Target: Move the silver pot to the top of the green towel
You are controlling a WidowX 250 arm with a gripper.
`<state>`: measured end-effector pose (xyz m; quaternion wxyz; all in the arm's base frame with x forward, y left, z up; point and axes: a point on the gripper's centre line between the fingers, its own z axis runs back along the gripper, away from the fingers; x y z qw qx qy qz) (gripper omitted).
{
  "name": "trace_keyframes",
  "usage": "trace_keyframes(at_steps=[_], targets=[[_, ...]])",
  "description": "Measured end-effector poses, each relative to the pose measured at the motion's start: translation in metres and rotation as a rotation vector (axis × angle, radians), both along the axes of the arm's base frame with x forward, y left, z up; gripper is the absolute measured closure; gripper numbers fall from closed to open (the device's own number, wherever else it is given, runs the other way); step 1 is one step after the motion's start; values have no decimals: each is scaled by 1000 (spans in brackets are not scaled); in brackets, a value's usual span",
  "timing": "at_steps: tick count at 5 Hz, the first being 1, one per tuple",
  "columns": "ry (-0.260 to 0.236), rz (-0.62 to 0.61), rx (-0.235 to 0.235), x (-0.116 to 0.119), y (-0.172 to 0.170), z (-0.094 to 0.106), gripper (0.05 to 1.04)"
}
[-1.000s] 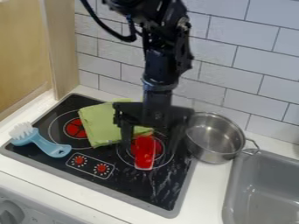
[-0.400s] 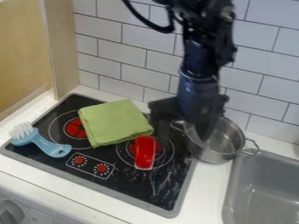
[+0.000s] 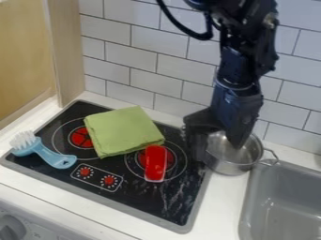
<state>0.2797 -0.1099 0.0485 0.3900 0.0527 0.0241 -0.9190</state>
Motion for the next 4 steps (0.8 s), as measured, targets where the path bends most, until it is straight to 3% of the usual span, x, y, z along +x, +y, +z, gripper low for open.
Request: trace_keyframes(at_steps=[2, 4], targets=[[-74, 181, 44, 16, -2, -8, 85], [-44, 232, 71, 15, 0, -27, 85]])
